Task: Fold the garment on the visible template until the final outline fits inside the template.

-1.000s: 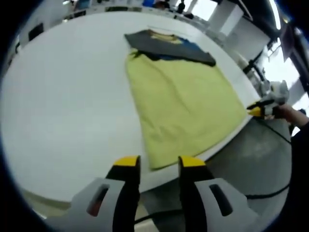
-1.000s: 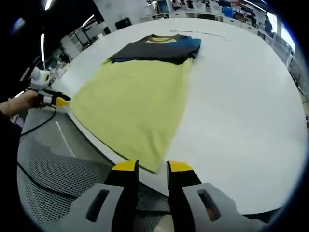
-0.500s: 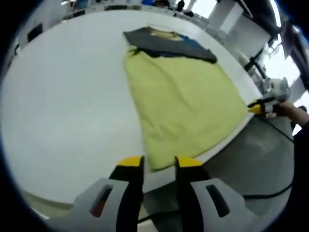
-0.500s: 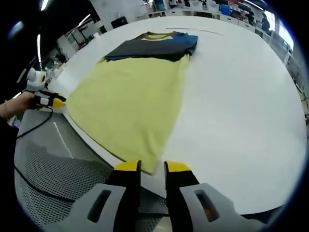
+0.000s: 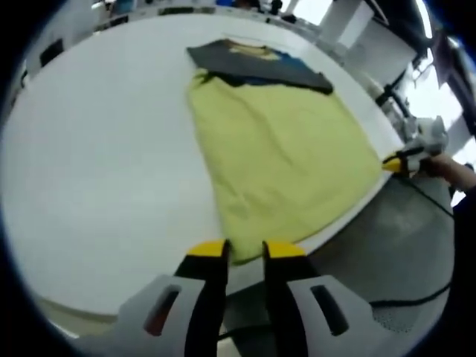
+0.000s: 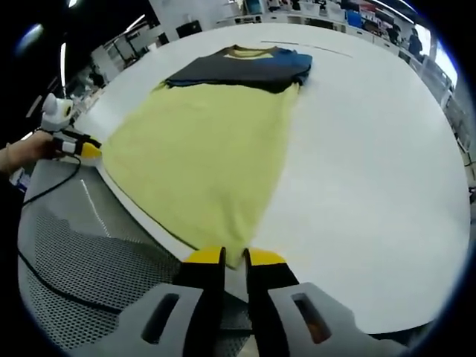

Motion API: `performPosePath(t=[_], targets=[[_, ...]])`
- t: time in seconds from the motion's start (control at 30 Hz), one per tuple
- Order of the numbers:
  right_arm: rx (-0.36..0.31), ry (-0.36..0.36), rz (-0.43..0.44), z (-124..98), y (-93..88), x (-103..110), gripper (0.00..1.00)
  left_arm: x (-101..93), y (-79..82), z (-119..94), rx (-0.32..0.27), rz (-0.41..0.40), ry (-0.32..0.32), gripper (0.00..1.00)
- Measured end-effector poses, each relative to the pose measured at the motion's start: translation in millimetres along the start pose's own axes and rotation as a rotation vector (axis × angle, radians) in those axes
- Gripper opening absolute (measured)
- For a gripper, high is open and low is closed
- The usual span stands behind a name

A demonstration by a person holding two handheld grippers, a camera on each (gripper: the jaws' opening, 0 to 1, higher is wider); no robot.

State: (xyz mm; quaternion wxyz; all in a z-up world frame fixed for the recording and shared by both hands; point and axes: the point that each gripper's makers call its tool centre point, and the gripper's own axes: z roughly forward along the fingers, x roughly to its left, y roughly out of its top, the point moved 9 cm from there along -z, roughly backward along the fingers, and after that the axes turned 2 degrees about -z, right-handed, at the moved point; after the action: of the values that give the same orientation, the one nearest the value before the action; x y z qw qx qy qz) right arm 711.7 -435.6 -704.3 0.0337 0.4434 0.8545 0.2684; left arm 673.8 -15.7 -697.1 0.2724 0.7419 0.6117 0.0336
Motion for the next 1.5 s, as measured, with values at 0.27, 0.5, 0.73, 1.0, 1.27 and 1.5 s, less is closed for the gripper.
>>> performPosePath(t=[0.27,0.5,0.73,1.0,1.27,1.5], targets=[[0.009,-0.016,-0.02,0.9,1.1,-1.8,0.06,1.7,0.3,0.5,0.006,0.0,0.019,0.06],[0.017,-0.011,-0.028,1.3,2.0,-2.5,0.06,2.5,1.7,1.8,0.01,-0.001,0.025,0.01],[0.0,-0.014,-0.074,-2.9,2.5,-1.2,0.02,2.1,1.1,0.1,0.009,-0.036,0.032,0.0],[-0.052,-0.004,-0.092,-14.9,3.3,-2.2,0.02,-0.8,3.1,-14.1,-0.008,-0.078,0.005,0.0],[-0.094,0.003,-0.092,-33.0,5.8,-6.0,0.02,-10.1,3.1,-27.3,-0.018,-0.123,-0.039,0.0],[-0.096,0.016,-0.118,-48.3,0.7,-2.2,0.02,-23.2,-4.8,-37.9,0.002,-0.137,-0.071,0.0]])
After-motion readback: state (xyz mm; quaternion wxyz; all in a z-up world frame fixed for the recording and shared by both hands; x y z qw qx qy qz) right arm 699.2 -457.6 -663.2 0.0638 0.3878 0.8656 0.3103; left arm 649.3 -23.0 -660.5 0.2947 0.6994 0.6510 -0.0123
